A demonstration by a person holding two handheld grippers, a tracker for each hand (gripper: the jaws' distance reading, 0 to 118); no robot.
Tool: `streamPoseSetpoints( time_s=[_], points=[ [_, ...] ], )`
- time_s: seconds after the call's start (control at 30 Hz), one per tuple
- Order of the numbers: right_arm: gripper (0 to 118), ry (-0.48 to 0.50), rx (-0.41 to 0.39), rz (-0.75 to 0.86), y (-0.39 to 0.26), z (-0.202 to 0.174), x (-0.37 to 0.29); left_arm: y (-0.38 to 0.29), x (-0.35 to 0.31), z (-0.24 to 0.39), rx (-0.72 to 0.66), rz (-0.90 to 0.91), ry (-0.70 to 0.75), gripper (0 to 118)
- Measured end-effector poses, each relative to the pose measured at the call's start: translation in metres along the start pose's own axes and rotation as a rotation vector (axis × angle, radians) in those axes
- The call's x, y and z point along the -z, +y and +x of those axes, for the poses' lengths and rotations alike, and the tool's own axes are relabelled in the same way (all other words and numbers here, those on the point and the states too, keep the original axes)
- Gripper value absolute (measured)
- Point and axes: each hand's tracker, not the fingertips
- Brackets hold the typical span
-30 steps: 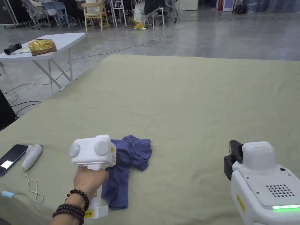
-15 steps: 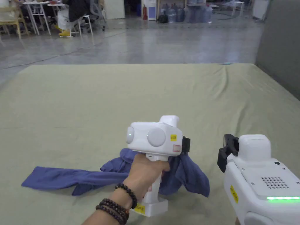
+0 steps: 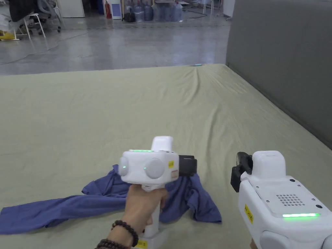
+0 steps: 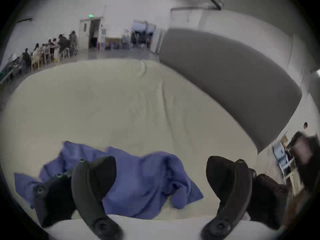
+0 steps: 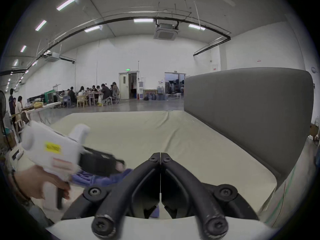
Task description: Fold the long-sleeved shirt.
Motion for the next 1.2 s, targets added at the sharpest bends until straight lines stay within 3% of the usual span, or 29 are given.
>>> streamPoseSetpoints(
  time_s=[0.17,0.27,0.4,0.7,0.77,0.8,0.83,0.9,1.2],
  points=[
    [0,0.061,-0.007,-0.036,0.000,-0.015,-0.009,-0.035,-0.114,-0.043,-0.165,0.203,0.132,105],
    [0,0.065,-0.016,-0.027,-0.004,-0.024,-0.014,-0.076,-0.165,-0.053,-0.214,0.243,0.212,95],
    [0,0.068,-0.025,-0.038,-0.008,-0.032,-0.014,-0.119,-0.202,-0.051,-0.176,0.257,0.357,0],
    [0,0.054,-0.013,-0.056,-0.004,-0.030,-0.015,-0.100,-0.198,-0.067,-0.196,0.230,0.309,0],
    [0,0.059,-0.013,-0.062,-0.004,-0.030,-0.014,-0.079,-0.184,-0.075,-0.190,0.149,0.280,0],
    [0,0.062,-0.014,-0.065,-0.005,-0.030,-0.012,-0.069,-0.174,-0.083,-0.193,0.184,0.300,4],
    [0,0.064,-0.016,-0.069,-0.006,-0.031,-0.010,-0.055,-0.161,-0.089,-0.167,0.119,0.341,27],
    [0,0.068,-0.016,-0.077,-0.008,-0.031,-0.005,-0.032,-0.126,-0.106,-0.123,0.019,0.382,93],
    [0,0.068,-0.024,-0.161,-0.029,-0.033,0.027,-0.005,0.018,-0.177,-0.064,-0.342,0.438,93]
  ],
)
